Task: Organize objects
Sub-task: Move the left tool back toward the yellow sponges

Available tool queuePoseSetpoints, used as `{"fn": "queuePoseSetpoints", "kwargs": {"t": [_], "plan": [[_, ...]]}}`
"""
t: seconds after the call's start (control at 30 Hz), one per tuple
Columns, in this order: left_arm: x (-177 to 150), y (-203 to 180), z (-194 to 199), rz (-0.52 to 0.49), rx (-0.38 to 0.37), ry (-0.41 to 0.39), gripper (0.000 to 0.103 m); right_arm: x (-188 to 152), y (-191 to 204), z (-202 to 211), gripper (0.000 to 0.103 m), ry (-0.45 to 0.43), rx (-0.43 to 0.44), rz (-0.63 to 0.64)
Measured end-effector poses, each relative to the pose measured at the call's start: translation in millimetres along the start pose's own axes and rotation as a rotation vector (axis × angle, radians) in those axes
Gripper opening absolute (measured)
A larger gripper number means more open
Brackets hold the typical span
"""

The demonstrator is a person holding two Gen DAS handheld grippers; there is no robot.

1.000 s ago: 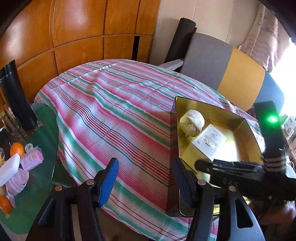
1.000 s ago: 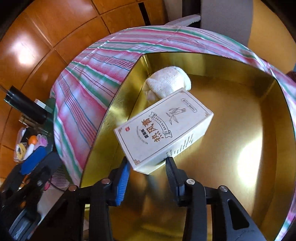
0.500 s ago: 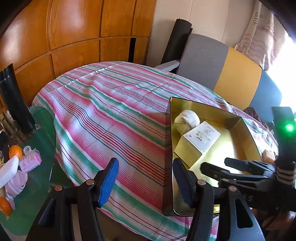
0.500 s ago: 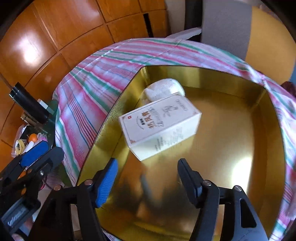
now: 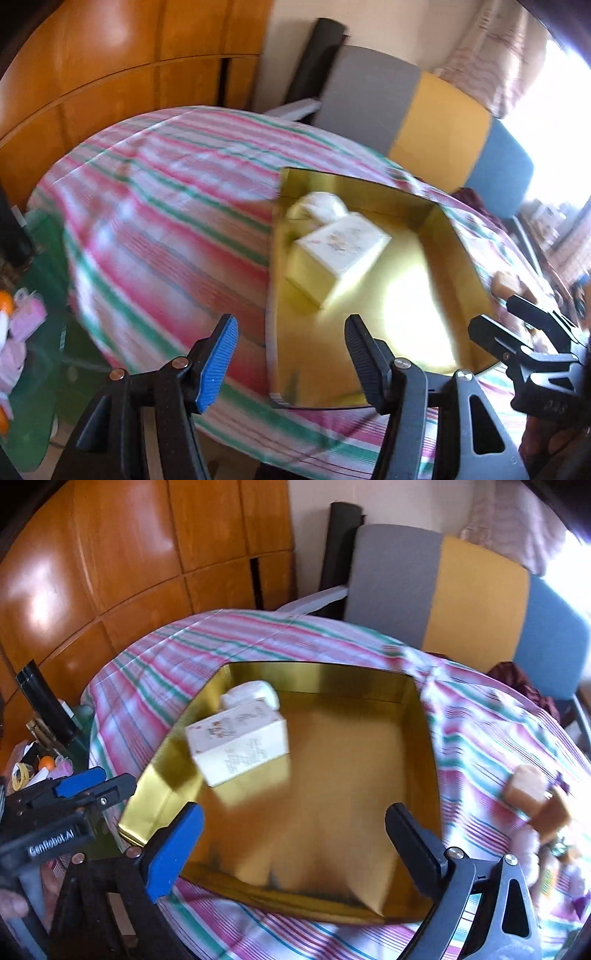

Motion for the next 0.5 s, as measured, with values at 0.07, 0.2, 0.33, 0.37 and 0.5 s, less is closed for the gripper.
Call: {"fn": "queuePoseSetpoints", "kwargs": {"t": [0.07,0.2,0.33,0.37,0.5], "plan": [[2.1,-15.9,-0.1,-0.039,-0.042,-0.002,0.061,-6.6,-24.6,6.4,0.1,0.004,-0.015,-0.047],[8.3,-55.0,-1.8,-0.141,-0.124,-0.004,0.061,-21.9,-83.5,15.4,0.1,0.026,-0.054,-0.165],[9.4,-96.3,-9.6,-0.264,-0.222,0.027,0.061,-43.2,-152.1,27.3,0.1,0.047,-0.131,-0.281],[9.4,-106.2,-11.6,-0.293,-0.241,0.029,0.061,-48.9,-168.4,30.5,0.1,0.052,-0.154,-0.305],[8.6,-152.8,-23.2,-0.384,-0.331,0.061,0.061,-75.1,-243.9,46.6,0.1,0.072,-0.288,-0.412]]}}
Point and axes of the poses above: each gripper's, at about its wrist camera, not at the fingertips, and z roughly against the way its jaws point, y to its left, x to its top, the point moved 1 cm from there along -z, roughly the way its jaws point, and after that the axes turned 12 degrees about -x, right-handed, at the moved point
